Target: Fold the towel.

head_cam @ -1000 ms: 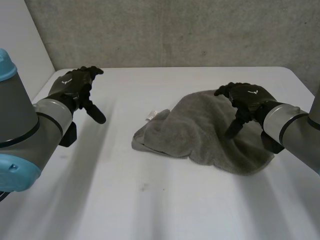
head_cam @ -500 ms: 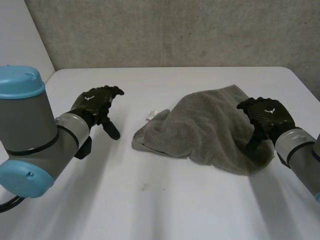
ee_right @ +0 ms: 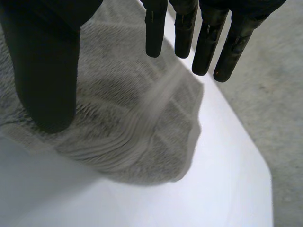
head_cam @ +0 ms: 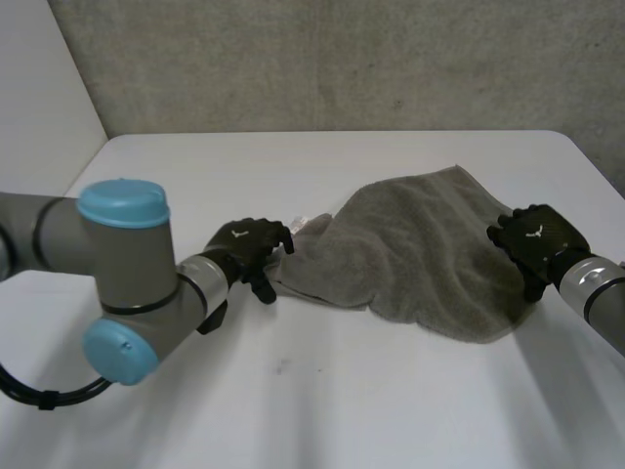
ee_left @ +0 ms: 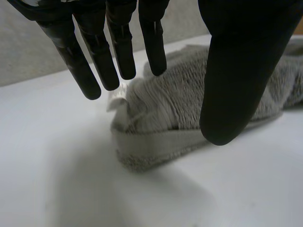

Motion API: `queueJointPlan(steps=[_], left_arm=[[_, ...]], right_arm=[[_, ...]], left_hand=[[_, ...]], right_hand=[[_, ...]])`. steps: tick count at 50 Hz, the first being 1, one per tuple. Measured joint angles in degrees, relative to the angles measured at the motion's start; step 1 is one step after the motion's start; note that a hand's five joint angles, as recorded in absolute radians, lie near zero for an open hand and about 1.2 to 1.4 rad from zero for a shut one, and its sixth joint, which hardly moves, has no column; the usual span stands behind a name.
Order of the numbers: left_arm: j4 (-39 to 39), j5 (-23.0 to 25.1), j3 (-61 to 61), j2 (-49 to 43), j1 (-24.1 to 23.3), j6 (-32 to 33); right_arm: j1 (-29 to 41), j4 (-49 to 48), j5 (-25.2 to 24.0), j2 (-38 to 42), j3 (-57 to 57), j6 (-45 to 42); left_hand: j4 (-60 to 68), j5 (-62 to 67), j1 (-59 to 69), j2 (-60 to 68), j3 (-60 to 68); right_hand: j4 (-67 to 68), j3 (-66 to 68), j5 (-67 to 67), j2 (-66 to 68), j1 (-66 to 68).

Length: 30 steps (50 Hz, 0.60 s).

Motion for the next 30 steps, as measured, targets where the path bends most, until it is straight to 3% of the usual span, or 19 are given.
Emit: queueJointPlan(steps=[21, 23, 24, 25, 26, 27, 30], left_arm=[[-1.4, -1.3, 12.6, -12.4, -1.9, 2.0], [-1.5, -1.4, 13.3, -12.8, -1.9, 2.6], [-1.5, -1.4, 13.7, -13.0, -2.0, 2.9], [-1.6, -1.5, 14.1, -13.2, -2.0, 3.4], [-1.6, -1.6, 14.6, -13.4, -2.0, 4.0], [-1.6, -1.9, 15.2, -13.6, -2.1, 4.8], [-1.6, -2.5, 16.1, -13.8, -2.1, 6.1]], right_arm=[[-0.1, 3.3, -0.3, 5.2, -1.8, 0.3], [-0.1, 3.3, -0.3, 5.6, -2.1, 0.4], [0.0, 3.3, -0.4, 5.8, -2.2, 0.4], [0.0, 3.3, -0.4, 6.0, -2.4, 0.5], [0.1, 3.3, -0.4, 6.3, -2.7, 0.5], [0.1, 3.3, -0.4, 6.6, -3.1, 0.6], [0.2, 3.3, -0.4, 6.9, -3.8, 0.9]], left_hand=[[2.9, 2.8, 2.9, 2.8, 2.8], [7.1, 7.0, 8.1, 7.9, 7.9], [15.0, 15.0, 15.6, 14.9, 14.9], [18.7, 18.6, 19.8, 19.8, 18.6], [19.9, 19.7, 20.9, 20.9, 20.8], [30.0, 29.5, 29.6, 29.9, 29.6], [32.3, 31.9, 31.7, 32.7, 31.9]], right_hand=[[5.6, 5.6, 5.1, 5.7, 4.8], [18.6, 19.5, 17.1, 20.0, 17.4], [18.6, 19.5, 17.1, 20.0, 17.4], [31.3, 31.9, 29.9, 33.0, 27.4], [33.9, 33.7, 32.6, 34.8, 29.5], [44.2, 44.2, 43.1, 45.4, 37.2], [44.2, 44.2, 43.1, 45.4, 37.2]])
